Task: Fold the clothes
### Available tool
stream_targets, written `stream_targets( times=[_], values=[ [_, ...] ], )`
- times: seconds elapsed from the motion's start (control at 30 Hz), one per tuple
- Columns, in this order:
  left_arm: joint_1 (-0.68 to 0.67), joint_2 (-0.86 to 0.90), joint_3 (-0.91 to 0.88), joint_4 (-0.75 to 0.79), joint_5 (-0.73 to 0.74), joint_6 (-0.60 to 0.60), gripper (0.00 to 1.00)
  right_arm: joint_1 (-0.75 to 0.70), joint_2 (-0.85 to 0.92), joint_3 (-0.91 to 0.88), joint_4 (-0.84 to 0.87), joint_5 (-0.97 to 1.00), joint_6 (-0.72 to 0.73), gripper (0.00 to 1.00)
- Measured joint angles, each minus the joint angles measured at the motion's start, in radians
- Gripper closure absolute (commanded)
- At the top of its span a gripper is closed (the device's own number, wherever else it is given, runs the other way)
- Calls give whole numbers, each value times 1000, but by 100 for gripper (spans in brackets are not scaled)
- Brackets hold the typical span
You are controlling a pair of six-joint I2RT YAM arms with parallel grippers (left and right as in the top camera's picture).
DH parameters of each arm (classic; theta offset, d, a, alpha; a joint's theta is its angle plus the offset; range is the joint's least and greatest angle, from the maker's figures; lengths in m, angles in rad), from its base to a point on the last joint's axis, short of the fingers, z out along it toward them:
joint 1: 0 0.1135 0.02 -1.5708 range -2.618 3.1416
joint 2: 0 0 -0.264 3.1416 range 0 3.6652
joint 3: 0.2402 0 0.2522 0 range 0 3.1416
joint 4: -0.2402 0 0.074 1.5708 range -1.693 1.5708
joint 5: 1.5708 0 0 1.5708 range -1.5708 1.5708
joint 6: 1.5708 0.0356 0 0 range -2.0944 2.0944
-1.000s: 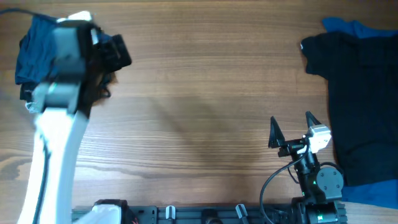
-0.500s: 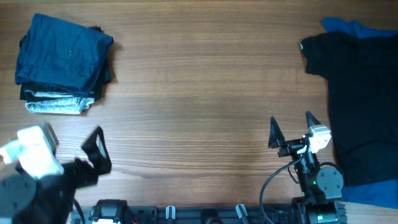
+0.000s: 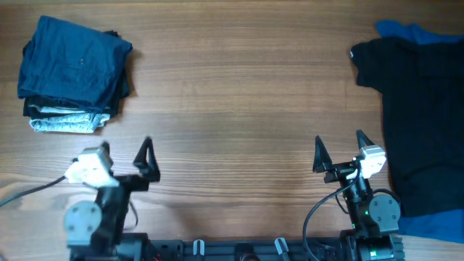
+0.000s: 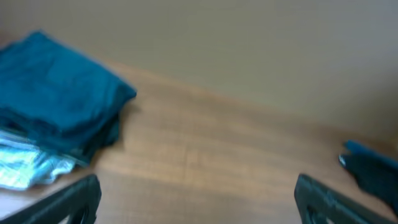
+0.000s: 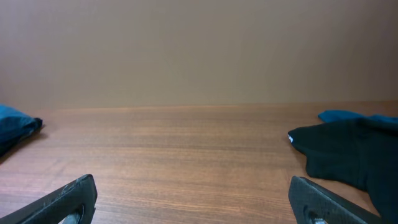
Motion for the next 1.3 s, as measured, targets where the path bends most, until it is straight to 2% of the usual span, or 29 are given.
stream_targets(
  times=[0.17, 0.3, 0.87, 0.97, 1.1, 1.3],
  values=[
    [5, -2, -242, 297, 7, -2, 0, 0, 0, 0, 0, 0, 0, 1],
    [5, -3, -327, 387, 7, -2, 0, 0, 0, 0, 0, 0, 0, 0],
    [5, -101, -453, 385, 6, 6, 0, 0, 0, 0, 0, 0, 0, 1],
    [5, -104, -453, 385, 6, 85, 0, 0, 0, 0, 0, 0, 0, 1],
    [5, -104, -453, 385, 6, 261, 0, 0, 0, 0, 0, 0, 0, 0],
    [5, -104, -453, 385, 6, 312, 0, 0, 0, 0, 0, 0, 0, 0]
  ],
)
